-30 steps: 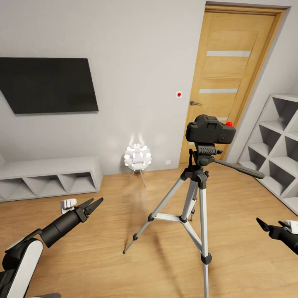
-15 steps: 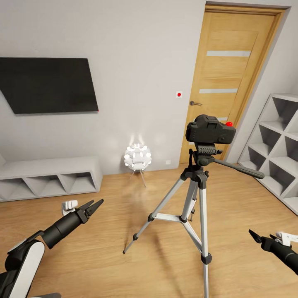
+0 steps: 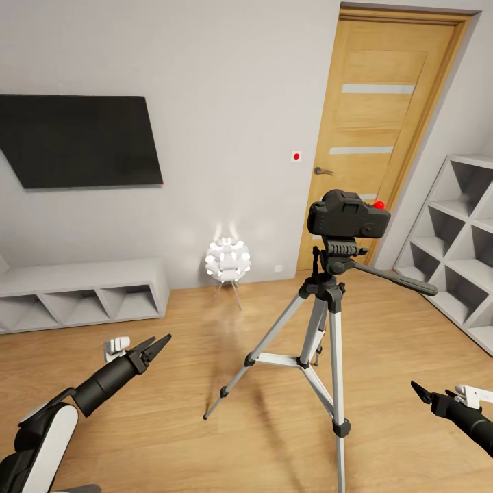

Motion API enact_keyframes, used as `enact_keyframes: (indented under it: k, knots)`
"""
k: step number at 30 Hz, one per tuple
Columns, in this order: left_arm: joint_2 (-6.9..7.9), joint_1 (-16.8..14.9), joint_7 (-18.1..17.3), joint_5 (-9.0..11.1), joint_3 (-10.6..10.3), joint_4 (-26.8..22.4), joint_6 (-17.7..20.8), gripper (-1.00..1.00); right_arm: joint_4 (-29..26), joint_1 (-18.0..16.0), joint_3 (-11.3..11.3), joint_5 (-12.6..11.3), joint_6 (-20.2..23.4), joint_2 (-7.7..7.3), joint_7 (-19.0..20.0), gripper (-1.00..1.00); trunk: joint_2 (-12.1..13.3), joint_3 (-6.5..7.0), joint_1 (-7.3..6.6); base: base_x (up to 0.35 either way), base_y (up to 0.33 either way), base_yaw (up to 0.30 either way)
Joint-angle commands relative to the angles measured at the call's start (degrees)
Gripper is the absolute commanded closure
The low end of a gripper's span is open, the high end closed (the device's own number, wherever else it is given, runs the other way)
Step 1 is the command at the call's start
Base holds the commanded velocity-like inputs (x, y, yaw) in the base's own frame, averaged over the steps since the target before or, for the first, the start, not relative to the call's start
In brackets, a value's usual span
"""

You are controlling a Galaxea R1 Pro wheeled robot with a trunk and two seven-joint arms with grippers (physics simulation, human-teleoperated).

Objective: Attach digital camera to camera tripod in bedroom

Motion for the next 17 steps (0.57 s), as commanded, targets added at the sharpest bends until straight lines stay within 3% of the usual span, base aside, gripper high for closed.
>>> enact_keyframes:
  k: [1, 17]
  knots:
    - [0.0, -0.04, -0.07, 0.4, 0.05, 0.09, 0.43, -1.0, 0.02, -0.08, -0.3, 0.26, -0.04, 0.03, 0.38, -1.0, -0.07, -0.08, 0.02, 0.0, 0.0, 0.0]
    - [-0.23, -0.04, -0.16, 0.41, -0.12, 1.12, -0.88, -1.0, 0.03, -0.08, -0.3, 0.26, -0.04, 0.08, 0.4, -1.0, -0.07, -0.08, 0.02, 0.0, 0.0, 0.0]
